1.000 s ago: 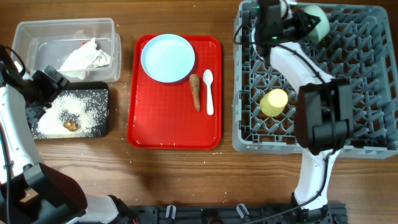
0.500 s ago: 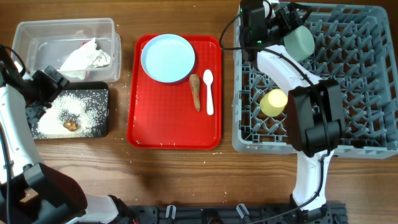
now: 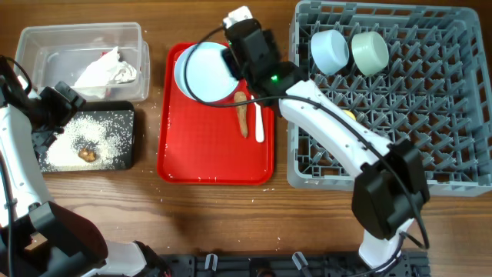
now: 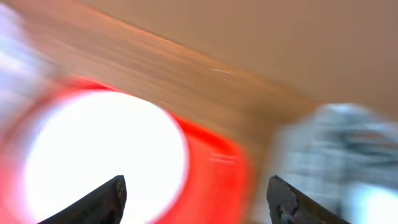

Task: Sort waste into correct bins and load items into the dishwasher rack
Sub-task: 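Move the right gripper to the light-blue plate and grasp its edge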

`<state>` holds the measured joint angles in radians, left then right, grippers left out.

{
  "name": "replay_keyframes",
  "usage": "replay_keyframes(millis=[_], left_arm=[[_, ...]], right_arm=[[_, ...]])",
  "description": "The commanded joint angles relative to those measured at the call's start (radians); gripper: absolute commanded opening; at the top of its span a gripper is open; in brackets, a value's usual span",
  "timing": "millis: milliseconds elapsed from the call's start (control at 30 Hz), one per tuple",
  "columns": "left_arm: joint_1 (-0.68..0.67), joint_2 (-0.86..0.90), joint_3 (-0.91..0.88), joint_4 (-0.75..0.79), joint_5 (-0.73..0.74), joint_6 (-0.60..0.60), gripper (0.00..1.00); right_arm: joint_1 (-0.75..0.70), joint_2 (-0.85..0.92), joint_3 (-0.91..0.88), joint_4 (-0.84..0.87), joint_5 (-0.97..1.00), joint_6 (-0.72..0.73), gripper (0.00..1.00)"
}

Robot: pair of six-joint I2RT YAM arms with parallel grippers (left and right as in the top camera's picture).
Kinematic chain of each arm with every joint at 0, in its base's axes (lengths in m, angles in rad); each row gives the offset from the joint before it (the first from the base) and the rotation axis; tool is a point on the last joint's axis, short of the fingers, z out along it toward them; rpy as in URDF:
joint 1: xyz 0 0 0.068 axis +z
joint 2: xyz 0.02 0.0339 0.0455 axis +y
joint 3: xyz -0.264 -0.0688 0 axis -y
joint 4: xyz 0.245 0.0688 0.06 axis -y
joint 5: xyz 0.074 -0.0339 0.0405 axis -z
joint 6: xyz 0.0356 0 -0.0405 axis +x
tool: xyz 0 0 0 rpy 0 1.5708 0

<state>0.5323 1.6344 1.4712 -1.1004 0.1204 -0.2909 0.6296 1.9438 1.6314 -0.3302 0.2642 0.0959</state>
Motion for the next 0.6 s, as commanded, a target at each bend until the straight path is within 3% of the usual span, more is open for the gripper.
replay_keyframes(millis=[0,200,433,567], left_arm=[[0.006,-0.015,0.013,0.0,-0.003,-0.005,1.0],[0.006,-0.015,0.013,0.0,-0.003,-0.005,1.0],[0.006,-0.015,0.013,0.0,-0.003,-0.005,1.0],[0.006,-0.015,0.013,0.0,-0.003,-0.005,1.0]], right_arm=[[-0.011,-0.019,-0.002,0.018,-0.341,0.411,0.67],[-0.053,0.101,-0.001,-0.014,-0.277,0.452,0.51],[-0.066,0.279,-0.001,0.068,-0.214,0.51,0.4],[-0.069,0.336,-0.001,0.09,-0.212,0.511,0.4]])
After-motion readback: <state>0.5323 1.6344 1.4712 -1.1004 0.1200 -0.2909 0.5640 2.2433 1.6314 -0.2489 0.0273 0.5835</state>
